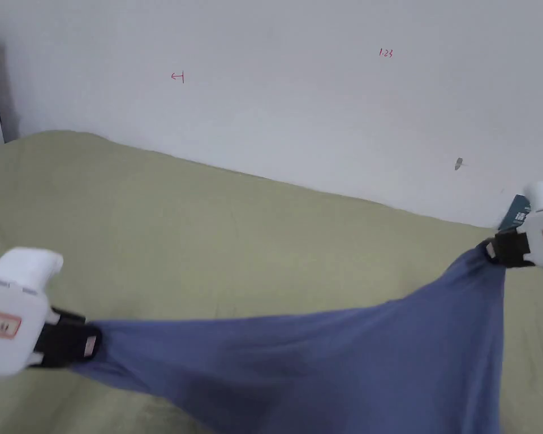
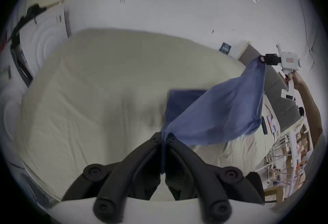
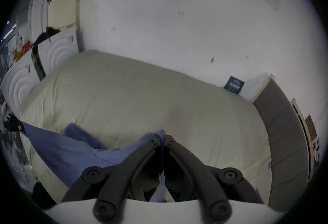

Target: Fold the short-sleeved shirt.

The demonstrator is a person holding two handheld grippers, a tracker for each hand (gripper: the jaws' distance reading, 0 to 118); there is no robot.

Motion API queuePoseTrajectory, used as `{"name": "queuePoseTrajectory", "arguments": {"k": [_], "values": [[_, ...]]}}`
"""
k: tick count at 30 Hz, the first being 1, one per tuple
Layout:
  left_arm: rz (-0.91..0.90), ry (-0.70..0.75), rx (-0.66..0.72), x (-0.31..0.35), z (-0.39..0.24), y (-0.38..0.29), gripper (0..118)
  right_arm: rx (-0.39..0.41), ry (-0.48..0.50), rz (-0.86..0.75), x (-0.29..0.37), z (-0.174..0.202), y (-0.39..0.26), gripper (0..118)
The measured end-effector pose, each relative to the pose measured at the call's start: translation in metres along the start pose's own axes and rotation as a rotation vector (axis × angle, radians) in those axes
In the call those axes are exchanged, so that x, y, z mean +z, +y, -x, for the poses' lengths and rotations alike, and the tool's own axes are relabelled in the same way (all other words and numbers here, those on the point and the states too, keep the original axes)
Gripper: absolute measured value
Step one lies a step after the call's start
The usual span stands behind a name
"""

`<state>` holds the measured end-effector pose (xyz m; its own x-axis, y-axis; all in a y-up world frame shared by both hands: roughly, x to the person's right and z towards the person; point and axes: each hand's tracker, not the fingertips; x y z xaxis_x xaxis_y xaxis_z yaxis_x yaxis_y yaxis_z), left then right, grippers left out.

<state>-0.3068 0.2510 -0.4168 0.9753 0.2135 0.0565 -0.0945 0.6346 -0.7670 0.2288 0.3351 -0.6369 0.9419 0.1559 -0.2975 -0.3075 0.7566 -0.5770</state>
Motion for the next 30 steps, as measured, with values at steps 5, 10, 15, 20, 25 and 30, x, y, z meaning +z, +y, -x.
{"name": "queuePoseTrajectory", "arguments": {"k": [5, 10, 15, 20, 25, 30], "values": [[-0.088, 0.041, -0.023, 0.017, -0.003, 0.068, 3, -0.031, -0.038, -0.072, 0.023, -0.008, 0.035, 3], [-0.150, 0.078, -0.079, 0.027, -0.014, 0.136, 3, -0.035, -0.076, -0.142, 0.039, -0.014, 0.074, 3], [-0.225, 0.168, -0.124, 0.030, -0.024, 0.191, 3, -0.057, -0.117, -0.202, 0.047, -0.025, 0.113, 3], [-0.244, 0.251, -0.169, 0.020, -0.026, 0.241, 3, -0.130, -0.162, -0.263, 0.047, -0.038, 0.147, 3], [-0.290, 0.258, -0.122, 0.016, -0.019, 0.292, 3, -0.177, -0.201, -0.324, 0.042, -0.054, 0.181, 3], [-0.335, 0.320, -0.146, 0.020, -0.023, 0.330, 3, -0.189, -0.226, -0.378, 0.053, -0.051, 0.207, 3]]}}
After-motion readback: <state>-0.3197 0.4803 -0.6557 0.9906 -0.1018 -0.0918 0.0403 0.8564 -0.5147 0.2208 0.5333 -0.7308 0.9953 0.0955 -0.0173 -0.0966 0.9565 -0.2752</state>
